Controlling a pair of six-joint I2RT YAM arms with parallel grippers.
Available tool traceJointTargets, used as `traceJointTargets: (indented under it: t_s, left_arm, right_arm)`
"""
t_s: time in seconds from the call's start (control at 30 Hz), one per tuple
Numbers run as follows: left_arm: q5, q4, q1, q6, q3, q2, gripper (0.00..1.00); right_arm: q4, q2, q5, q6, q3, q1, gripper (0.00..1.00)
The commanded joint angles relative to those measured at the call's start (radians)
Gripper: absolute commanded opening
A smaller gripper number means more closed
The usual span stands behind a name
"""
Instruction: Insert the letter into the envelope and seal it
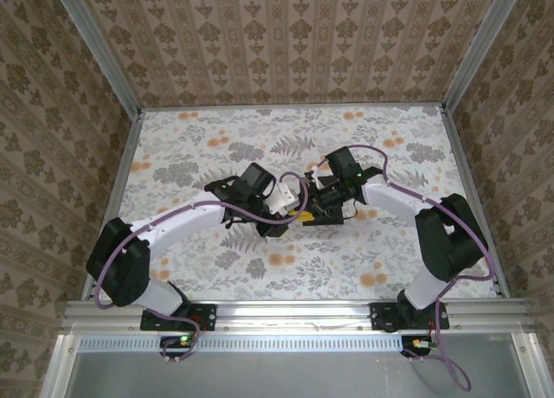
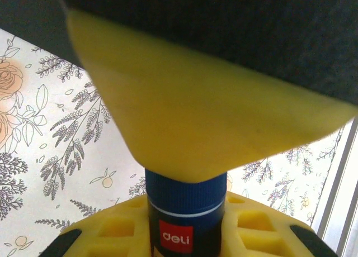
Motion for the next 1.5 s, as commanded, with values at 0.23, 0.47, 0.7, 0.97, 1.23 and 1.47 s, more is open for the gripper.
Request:
traceJointTargets:
  t_s: [0.23,0.47,0.7,0.97,1.23,1.47]
  left_arm:
    - [0.077,0.409,0.006,-0.038,0.049,-0.038,0.00]
    - [0.085,0.416,0.014,-0.046,0.050,-0.043,0.00]
    - [0.088,0.417,0.023,-0.050,0.049,-0.048,0.00]
    - [0.095,0.420,0.032,-0.048,0.048,-0.048,0.00]
    - [0.096,0.420,0.036,-0.058,0.022,-0.065,0.00]
    - [0.088,0.423,0.048,-0.063,0.000,-0.099,0.00]
  right_arm:
    - [0.007,0.029,-0.150,0.018,-0.011,0.109,0.22]
    - [0.003,0.035,-0.153,0.015,-0.009,0.116,0.22]
    - [0.008,0.042,-0.150,0.020,-0.003,0.128,0.22]
    - [0.024,0.051,-0.147,0.033,-0.002,0.141,0.22]
    - [0.022,0.051,-0.143,0.030,0.003,0.142,0.21]
    - [0.017,0.051,-0.138,0.030,0.010,0.142,0.21]
